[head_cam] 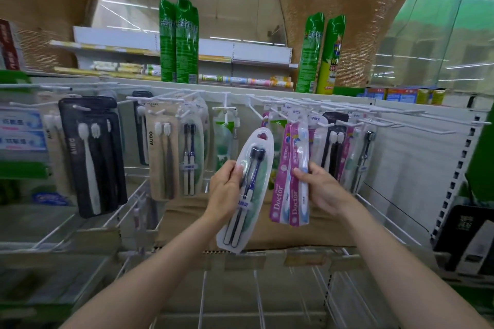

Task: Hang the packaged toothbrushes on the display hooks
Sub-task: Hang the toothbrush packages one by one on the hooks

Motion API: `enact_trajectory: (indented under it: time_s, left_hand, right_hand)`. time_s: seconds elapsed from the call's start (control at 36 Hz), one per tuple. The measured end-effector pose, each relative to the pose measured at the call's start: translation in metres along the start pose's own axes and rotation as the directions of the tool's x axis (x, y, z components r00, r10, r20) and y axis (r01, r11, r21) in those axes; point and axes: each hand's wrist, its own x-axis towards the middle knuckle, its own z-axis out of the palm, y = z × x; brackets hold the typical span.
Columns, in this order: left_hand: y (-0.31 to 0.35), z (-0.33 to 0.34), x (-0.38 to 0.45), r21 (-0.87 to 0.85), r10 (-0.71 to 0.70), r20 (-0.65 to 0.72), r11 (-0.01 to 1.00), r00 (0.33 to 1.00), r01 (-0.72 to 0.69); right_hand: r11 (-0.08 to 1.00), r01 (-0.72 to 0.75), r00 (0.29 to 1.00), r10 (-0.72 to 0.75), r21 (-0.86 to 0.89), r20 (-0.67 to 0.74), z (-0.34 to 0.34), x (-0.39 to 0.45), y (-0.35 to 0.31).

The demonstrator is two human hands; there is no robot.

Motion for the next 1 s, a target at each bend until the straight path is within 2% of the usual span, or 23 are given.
enact_trajectory:
  time_s: [0.14,0.25,0.31,0.42,0.44,0.53,0.58,0.64,0.72,0.78,0.83,1.0]
  left_hand:
    - [-0.003,-0.005,0.003,-0.016,-0.01,-0.007,1.0,1.0,0.01]
    - [-0.003,-0.009,0.006,-0.009,-0.016,0.005,1.0,1.0,0.016]
    - [0.002,-0.009,0.006,-0.009,-0.013,-0.004,1.0,1.0,0.013]
    - [0.001,-0.007,0.011,0.004,-0.041,-0.041,0.999,0.998,0.042]
    - [0.001,-0.007,0.012,0.01,-0.049,-0.048,0.999,0.998,0.049]
    - [-0.001,-0.01,0.013,-0.001,-0.066,-0.045,0.998,0.997,0.067]
    - [0.0,-0.014,0.011,-0.02,-0.065,-0.052,0.998,0.997,0.064]
    - [0.0,-0.018,0.01,-0.031,-0.068,-0.069,0.997,0.995,0.066]
    - [0.0,-0.028,0.011,-0.073,-0.096,-0.108,0.993,0.99,0.088]
    - [0.001,-0.036,0.009,-0.154,-0.141,-0.114,0.98,0.983,0.123]
    - [0.001,-0.047,0.005,-0.201,-0.167,-0.095,0.969,0.981,0.145]
    - [-0.001,-0.094,-0.008,-0.127,-0.13,-0.113,0.985,0.985,0.116]
  right_hand:
    - [0.986,0.015,1.0,-0.019,-0.166,-0.024,0.002,0.011,0.004]
    - [0.983,0.004,1.0,-0.001,-0.184,0.016,0.004,0.01,0.009]
    - [0.962,-0.025,1.0,0.018,-0.273,-0.025,0.003,0.013,0.014]
    - [0.847,-0.129,0.986,0.055,-0.515,-0.156,0.004,0.022,0.018]
    - [0.801,-0.162,0.98,0.062,-0.577,-0.188,0.005,0.023,0.018]
    - [0.562,-0.265,0.957,0.052,-0.784,-0.287,0.009,0.023,0.019]
    - [0.515,-0.3,0.946,0.048,-0.803,-0.322,0.018,0.018,0.015]
    - [0.602,-0.272,0.954,0.069,-0.751,-0.29,0.034,0.012,0.01]
    - [0.802,-0.088,0.993,0.025,-0.591,-0.114,0.064,0.002,-0.002]
    - [0.82,0.007,1.0,0.004,-0.572,0.018,0.082,0.0,-0.005]
    - [0.811,0.062,0.995,-0.008,-0.582,0.095,0.099,0.002,-0.003]
    - [0.877,0.13,0.974,-0.027,-0.463,0.223,0.151,0.012,0.012]
